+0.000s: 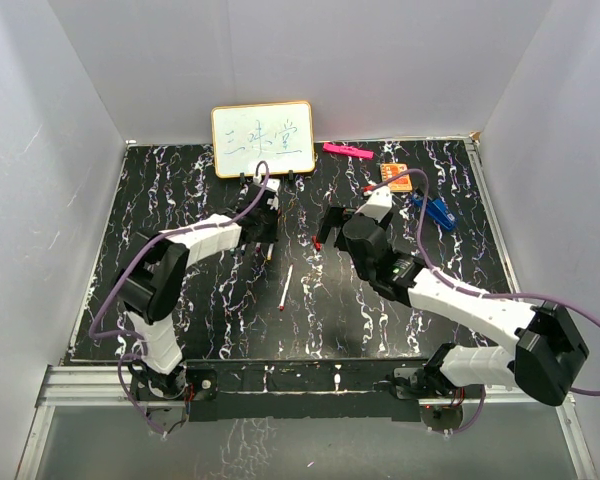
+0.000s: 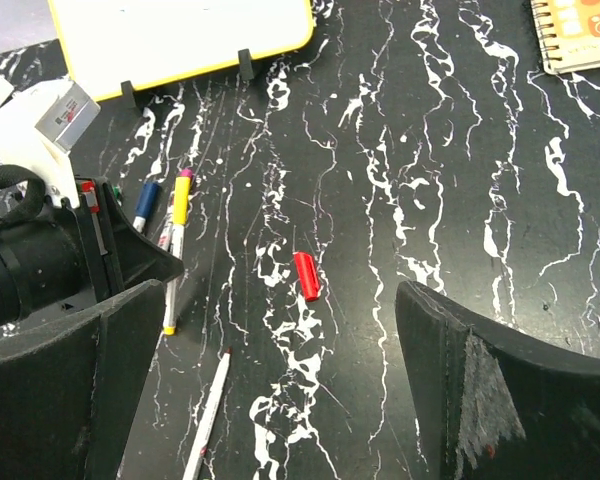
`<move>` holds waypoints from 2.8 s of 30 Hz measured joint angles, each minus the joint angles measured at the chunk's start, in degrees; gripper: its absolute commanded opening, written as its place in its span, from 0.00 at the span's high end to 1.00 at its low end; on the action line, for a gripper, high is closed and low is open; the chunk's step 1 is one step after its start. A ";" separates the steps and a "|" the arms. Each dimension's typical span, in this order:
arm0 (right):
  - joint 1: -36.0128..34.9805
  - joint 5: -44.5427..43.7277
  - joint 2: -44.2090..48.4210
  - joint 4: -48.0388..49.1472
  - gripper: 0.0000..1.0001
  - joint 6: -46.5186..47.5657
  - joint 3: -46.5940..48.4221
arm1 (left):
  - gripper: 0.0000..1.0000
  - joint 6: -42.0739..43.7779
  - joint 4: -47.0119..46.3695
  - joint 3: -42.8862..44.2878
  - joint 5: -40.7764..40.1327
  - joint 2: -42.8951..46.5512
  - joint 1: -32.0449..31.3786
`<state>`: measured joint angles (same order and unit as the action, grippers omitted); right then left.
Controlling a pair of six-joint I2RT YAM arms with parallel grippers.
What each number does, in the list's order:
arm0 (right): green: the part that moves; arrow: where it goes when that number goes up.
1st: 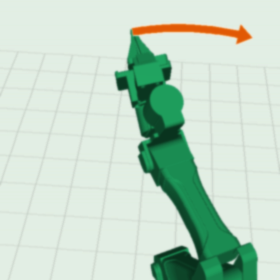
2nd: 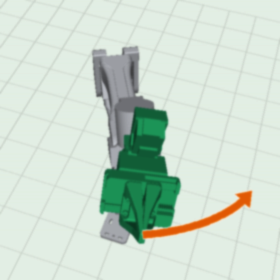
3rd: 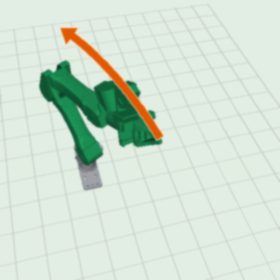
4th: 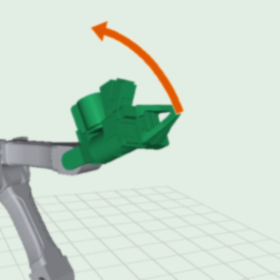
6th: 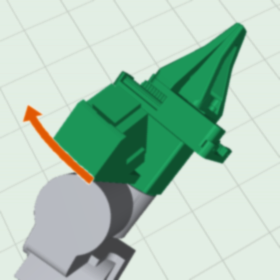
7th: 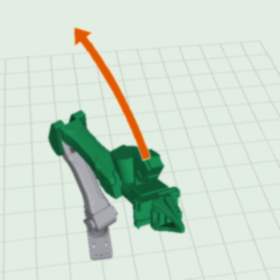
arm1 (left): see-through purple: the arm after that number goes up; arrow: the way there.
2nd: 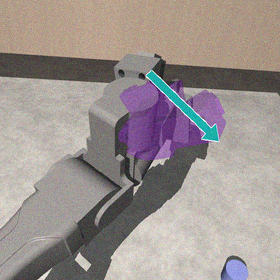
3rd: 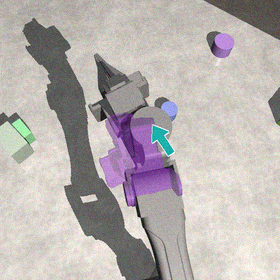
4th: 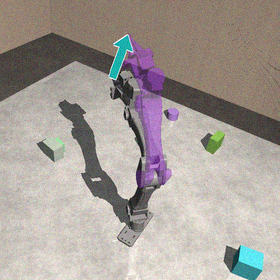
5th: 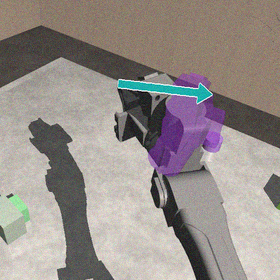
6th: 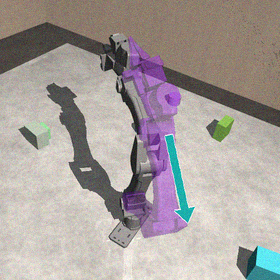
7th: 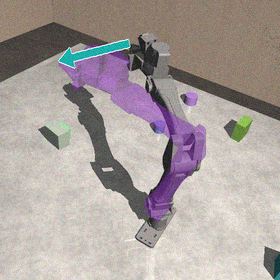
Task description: Insert the pens into the pen caps
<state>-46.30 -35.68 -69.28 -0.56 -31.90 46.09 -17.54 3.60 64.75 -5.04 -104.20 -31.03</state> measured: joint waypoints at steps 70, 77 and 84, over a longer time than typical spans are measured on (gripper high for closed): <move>9.22 -3.34 -5.38 -11.21 0.02 -2.38 1.16 | 0.62 1.88 30.08 5.62 4.85 3.30 -13.11; 9.25 -3.04 -6.60 -12.96 0.02 -2.99 0.94 | 0.62 1.03 29.92 5.64 4.11 0.46 -14.56; 9.25 -1.46 -6.60 -12.96 0.02 -1.99 0.94 | 0.62 0.59 28.72 5.64 4.00 0.44 -14.60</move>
<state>-37.06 -37.15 -75.88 -13.52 -33.89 47.03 -16.95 32.32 70.39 -1.04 -103.77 -45.63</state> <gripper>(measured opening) 0.981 0.379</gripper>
